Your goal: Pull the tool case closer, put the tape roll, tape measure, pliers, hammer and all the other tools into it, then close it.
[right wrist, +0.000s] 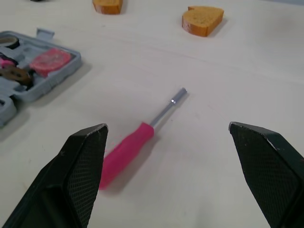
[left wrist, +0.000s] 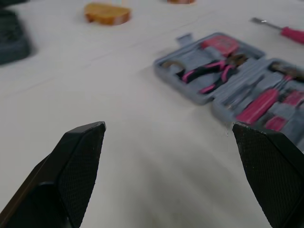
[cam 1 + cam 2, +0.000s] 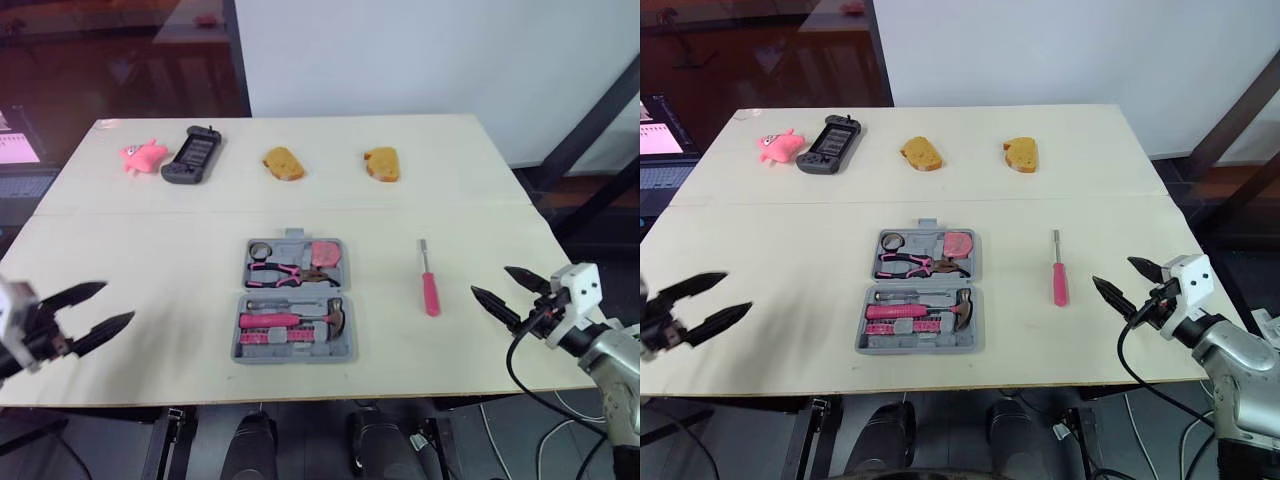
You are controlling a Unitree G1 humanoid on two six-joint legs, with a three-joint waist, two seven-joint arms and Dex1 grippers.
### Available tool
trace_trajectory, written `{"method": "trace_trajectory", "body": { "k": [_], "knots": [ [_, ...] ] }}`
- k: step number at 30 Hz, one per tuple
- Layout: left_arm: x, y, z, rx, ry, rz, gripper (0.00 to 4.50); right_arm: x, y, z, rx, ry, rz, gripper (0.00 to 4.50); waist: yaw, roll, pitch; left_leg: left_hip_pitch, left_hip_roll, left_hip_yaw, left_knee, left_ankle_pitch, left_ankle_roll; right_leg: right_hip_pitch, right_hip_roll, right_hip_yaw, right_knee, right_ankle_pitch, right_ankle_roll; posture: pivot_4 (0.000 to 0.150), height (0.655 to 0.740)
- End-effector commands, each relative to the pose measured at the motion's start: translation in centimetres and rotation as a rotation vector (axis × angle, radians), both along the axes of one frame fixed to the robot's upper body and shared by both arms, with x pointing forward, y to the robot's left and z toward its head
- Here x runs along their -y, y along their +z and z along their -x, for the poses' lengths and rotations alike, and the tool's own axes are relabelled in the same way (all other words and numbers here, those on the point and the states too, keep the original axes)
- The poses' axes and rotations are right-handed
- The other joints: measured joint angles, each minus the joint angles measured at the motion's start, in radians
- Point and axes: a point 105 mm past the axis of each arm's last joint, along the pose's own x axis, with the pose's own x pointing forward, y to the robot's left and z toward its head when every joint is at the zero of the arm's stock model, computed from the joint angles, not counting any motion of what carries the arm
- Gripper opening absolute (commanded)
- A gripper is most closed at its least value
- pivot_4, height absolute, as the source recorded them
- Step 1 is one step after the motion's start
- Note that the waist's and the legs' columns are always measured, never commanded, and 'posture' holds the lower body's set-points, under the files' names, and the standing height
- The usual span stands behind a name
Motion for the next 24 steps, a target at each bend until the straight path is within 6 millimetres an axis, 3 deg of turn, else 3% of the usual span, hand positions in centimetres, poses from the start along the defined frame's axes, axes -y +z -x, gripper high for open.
{"method": "trace_trajectory", "body": {
  "k": [1, 3, 6, 8, 14, 18, 24],
  "knots": [
    [3.3, 2.4, -1.4, -0.004, -0.148, -0.012, 4.50, -1.0, 2.7, -0.1, 0.028, 0.003, -0.019, 4.39, 0.003, 0.001, 0.000, 0.000, 0.000, 0.000, 0.000, 0.000, 0.000, 0.000, 0.000, 0.000, 0.000, 0.000, 0.000, 0.150, 0.7400],
    [4.9, 3.0, -2.2, -0.025, -0.196, -0.010, 4.50, -1.9, 3.5, 0.3, 0.016, 0.019, -0.059, 4.39, 0.003, 0.003, 0.000, 0.000, 0.000, 0.001, -0.001, 0.000, 0.000, 0.000, 0.000, 0.001, 0.000, 0.000, 0.001, 0.150, 0.7400],
    [9.3, 3.8, -2.6, -0.070, -0.378, -0.055, 4.50, -3.8, 3.6, 1.4, -0.059, 0.026, 0.005, 4.39, 0.005, 0.004, 0.001, 0.000, 0.001, 0.000, -0.002, 0.000, 0.000, -0.001, 0.002, 0.001, 0.001, 0.001, 0.006, 0.150, 0.7400],
    [10.7, 4.0, -2.7, -0.080, -0.443, -0.089, 4.50, -3.7, 3.3, 1.6, -0.087, -0.022, 0.044, 4.39, 0.006, 0.004, 0.002, 0.000, 0.001, -0.001, -0.001, 0.000, 0.000, -0.001, 0.002, 0.001, 0.002, 0.001, 0.006, 0.150, 0.7400],
    [12.3, 4.5, -2.5, -0.083, -0.533, -0.156, 4.50, -4.4, 2.9, 1.9, -0.216, -0.104, 0.084, 4.39, 0.001, 0.004, 0.002, 0.000, 0.000, 0.000, 0.000, 0.000, 0.000, -0.001, 0.002, 0.002, 0.002, -0.001, 0.002, 0.150, 0.7400],
    [12.6, 4.1, -1.9, -0.100, -0.548, -0.174, 4.50, -4.4, 2.9, 0.9, -0.300, -0.175, 0.057, 4.39, 0.002, 0.003, 0.002, 0.000, 0.000, 0.000, 0.000, 0.000, 0.000, -0.001, 0.002, 0.002, 0.001, -0.001, 0.002, 0.150, 0.7400],
    [12.5, 3.6, -0.1, -0.095, -0.488, -0.166, 4.50, -5.1, 2.8, -3.2, -0.478, -0.254, 0.006, 4.39, -0.014, 0.004, 0.004, -0.001, 0.000, 0.000, 0.000, 0.000, 0.001, -0.002, 0.002, 0.002, 0.001, -0.001, 0.002, 0.150, 0.7400]
  ]
}}
